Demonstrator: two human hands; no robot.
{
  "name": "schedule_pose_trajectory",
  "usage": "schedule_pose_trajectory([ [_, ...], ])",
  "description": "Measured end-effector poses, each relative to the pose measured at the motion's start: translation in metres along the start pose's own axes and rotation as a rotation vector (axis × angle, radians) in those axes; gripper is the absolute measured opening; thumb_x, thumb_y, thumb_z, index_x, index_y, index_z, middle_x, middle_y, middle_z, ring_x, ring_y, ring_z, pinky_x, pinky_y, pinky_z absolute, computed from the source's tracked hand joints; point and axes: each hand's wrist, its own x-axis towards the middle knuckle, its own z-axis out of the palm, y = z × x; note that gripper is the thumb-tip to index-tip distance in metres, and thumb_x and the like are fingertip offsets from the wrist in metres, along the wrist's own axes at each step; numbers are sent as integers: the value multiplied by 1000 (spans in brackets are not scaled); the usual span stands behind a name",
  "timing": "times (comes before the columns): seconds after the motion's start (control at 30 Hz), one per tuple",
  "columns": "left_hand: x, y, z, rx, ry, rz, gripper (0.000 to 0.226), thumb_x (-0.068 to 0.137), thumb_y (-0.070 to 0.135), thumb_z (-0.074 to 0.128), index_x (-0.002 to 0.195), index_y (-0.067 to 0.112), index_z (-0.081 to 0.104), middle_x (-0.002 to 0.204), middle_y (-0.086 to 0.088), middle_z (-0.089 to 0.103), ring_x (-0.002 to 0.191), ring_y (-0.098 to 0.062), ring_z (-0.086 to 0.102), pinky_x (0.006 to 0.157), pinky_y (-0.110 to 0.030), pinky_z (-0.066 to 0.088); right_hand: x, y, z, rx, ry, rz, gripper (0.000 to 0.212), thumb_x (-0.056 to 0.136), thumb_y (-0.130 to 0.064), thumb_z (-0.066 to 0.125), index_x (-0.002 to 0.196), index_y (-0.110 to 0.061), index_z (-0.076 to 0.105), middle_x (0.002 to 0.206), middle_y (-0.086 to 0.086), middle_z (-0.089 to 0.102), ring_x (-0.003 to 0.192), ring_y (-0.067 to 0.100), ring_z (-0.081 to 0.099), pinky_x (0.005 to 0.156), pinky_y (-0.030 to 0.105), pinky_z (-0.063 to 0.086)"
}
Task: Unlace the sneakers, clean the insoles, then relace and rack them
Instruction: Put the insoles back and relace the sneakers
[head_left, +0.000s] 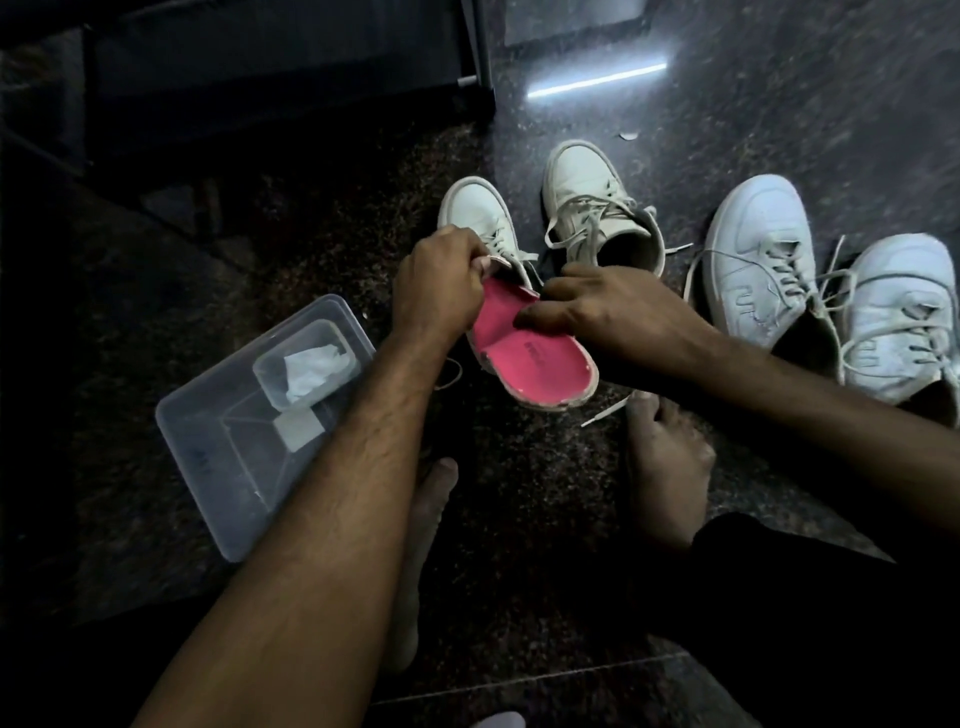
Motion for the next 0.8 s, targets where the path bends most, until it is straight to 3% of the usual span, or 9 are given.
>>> schedule_pose_trajectory([
  [0.13,-7,-6,2,-110,33,27,5,90,24,65,90,20,68,100,2,67,89,-23,64,72,-36,49,-1,-6,-12,178,139,74,39,80,-32,42,103,-14,68,89,4,66,82,29,62,59,40,53],
  [0.23,-13,-9,5,-118,69,102,9,88,26,68,91,18,71,98,4,68,85,-21,66,69,-35,51,1,-1,-12,160,159,73,33,80,-27,48,101,-11,68,86,8,66,79,31,62,61,37,52],
  [0.33,-16,-11,4,-125,114,151,14,89,23,66,95,16,77,102,6,71,85,-19,68,72,-35,54,2,4,-1,34,80,24,44,86,-24,37,116,-13,67,90,9,64,86,32,60,61,43,53],
  [0.43,-14,-14,2,-189,88,140,15,86,23,69,96,17,79,101,9,73,86,-15,70,75,-35,56,3,3,12,-60,44,-23,43,91,-22,35,117,-11,67,85,8,63,83,32,59,56,41,52],
  [0.6,-12,-9,0,-267,60,63,13,83,21,73,92,17,81,96,9,74,84,-7,68,78,-31,55,5,1,22,-196,16,42,39,91,-22,33,104,-11,68,76,3,62,77,28,58,53,36,47],
  [0.8,-14,1,-1,-182,26,19,19,85,33,65,91,20,78,96,1,73,83,-22,68,76,-39,55,2,-12,18,-442,19,141,20,85,-17,48,80,-13,67,64,1,59,68,26,59,52,31,35],
])
